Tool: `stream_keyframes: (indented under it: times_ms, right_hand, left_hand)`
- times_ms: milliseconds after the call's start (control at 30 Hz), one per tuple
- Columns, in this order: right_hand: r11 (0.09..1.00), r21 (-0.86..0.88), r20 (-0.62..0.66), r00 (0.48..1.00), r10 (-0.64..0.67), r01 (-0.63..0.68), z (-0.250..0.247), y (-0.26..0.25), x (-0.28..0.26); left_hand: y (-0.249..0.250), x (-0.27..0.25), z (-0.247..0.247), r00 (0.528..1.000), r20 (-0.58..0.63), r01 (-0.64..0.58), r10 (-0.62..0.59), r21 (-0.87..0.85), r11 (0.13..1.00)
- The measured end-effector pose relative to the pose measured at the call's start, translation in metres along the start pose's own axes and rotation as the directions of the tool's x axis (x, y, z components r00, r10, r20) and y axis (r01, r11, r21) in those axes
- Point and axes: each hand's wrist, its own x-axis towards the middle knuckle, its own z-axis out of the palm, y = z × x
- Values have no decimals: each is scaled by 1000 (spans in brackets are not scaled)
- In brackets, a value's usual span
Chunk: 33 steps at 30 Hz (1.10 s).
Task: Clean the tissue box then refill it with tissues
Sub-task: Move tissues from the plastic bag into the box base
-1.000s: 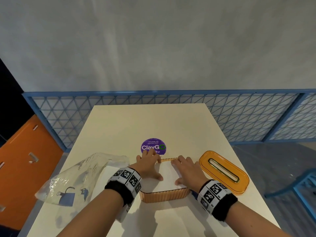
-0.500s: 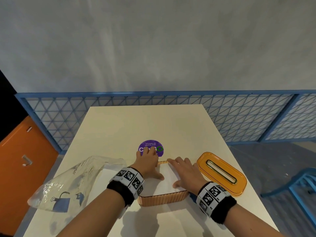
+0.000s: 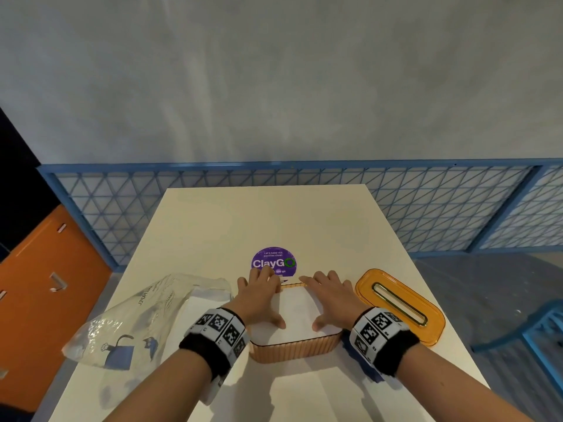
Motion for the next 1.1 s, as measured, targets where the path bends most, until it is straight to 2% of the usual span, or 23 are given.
stream_keyframes:
  times_ms: [300,433,533,700,833,933,967,1033,1100]
  right_hand:
    - [1000,4,-106,994,5,-4,7,-1,-6]
    - [1000,16,-117,993,18,-17,7,-1,-6]
    - [1000,11,-114,993,20,-19,9,-1,-6]
    - [1000,-25,-130,992,2,-5,12,-1,-7]
    - [998,-61,-141,990,-24,15,14,-2,-12]
    - [996,-89,-156,987,-37,23,16,-2,-13]
    - [995,-94,-162,986,-41,26,16,-2,-13]
    - [995,-99,-171,984,-44,27,14,-2,-14]
    - [997,-79,-181,983,-29,15,11,-1,-16]
  left_hand:
    - [0,2,-3,998,-55,-46,37,-183,982]
    - [-3,-2,-5,984,-159,-84,79,-28,996]
    - [-8,-9,0,955,-264,-122,132,54,991]
    - [-19,-22,8,860,-471,-165,195,104,981]
    - [-14,-30,11,815,-539,-139,213,175,975]
    - [-13,-32,18,790,-551,-190,270,199,961]
    - [-13,-32,19,802,-516,-232,302,197,952]
    - [-14,-35,16,867,-384,-287,318,137,948]
    - [-18,-37,11,954,-178,-244,243,17,970]
